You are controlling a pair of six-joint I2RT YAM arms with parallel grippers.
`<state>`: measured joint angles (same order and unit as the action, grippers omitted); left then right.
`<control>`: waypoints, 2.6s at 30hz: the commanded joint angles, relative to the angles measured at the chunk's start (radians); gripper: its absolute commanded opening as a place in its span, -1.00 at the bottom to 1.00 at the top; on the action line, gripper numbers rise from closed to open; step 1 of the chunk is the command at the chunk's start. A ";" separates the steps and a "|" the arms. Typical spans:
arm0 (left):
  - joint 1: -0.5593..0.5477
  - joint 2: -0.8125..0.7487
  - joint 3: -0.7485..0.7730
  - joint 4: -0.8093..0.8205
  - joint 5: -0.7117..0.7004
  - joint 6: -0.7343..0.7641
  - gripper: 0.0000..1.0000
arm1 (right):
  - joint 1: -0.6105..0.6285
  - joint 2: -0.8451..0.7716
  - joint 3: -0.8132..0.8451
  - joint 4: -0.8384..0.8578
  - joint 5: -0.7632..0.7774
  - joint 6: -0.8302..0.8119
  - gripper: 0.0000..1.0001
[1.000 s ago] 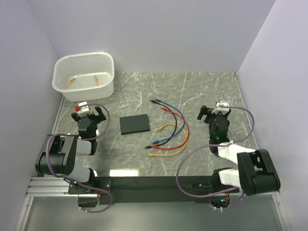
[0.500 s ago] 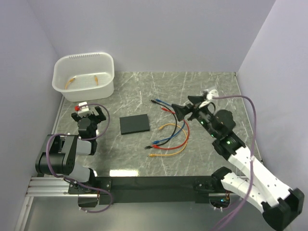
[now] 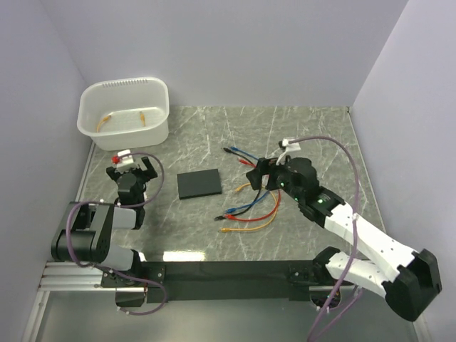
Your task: Insert the plug into the switch port
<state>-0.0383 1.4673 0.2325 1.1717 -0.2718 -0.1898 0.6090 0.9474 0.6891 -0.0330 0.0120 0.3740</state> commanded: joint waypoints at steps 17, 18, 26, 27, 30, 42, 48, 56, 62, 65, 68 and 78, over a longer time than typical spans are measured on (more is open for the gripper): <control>-0.205 -0.378 0.358 -0.871 -0.018 -0.496 0.99 | 0.360 0.287 0.082 -0.076 0.183 -0.053 0.68; -0.219 -0.392 0.355 -0.886 -0.027 -0.493 0.99 | 0.365 0.318 0.081 -0.079 0.178 -0.049 0.60; -0.249 -0.596 0.266 -0.934 0.059 -0.484 0.95 | 0.394 0.468 0.102 -0.082 0.183 -0.017 0.14; -0.250 -0.613 0.260 -0.942 0.062 -0.482 0.95 | 0.393 0.488 0.108 -0.081 0.183 -0.014 0.11; -0.252 -0.665 0.242 -0.960 0.068 -0.479 0.94 | 0.397 0.516 0.115 -0.076 0.171 -0.017 0.07; -0.252 -0.687 0.211 -0.937 0.092 -0.481 0.91 | 0.402 0.599 0.102 -0.054 0.160 -0.001 0.02; -0.252 -0.690 0.215 -0.940 0.094 -0.477 0.90 | 0.403 0.617 0.090 -0.044 0.155 0.002 -0.03; -0.252 -0.702 0.217 -0.940 0.092 -0.476 0.90 | 0.411 0.577 0.044 -0.021 0.106 -0.001 0.04; -0.252 -0.693 0.212 -0.929 0.102 -0.482 0.90 | 0.419 0.610 0.047 -0.022 0.078 0.005 0.07; -0.252 -0.694 0.214 -0.931 0.095 -0.479 0.90 | 0.423 0.616 0.046 -0.021 0.100 0.014 0.04; -0.252 -0.691 0.208 -0.919 0.098 -0.484 0.89 | 0.425 0.625 0.059 -0.033 0.121 0.014 -0.08; -0.252 -0.674 0.191 -0.850 0.186 -0.461 0.88 | 0.423 0.628 0.090 -0.025 0.117 -0.012 -0.49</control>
<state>-0.2859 0.7906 0.4397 0.2474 -0.1459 -0.6678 1.0256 1.5612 0.7414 -0.0807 0.1143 0.3729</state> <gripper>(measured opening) 0.941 0.272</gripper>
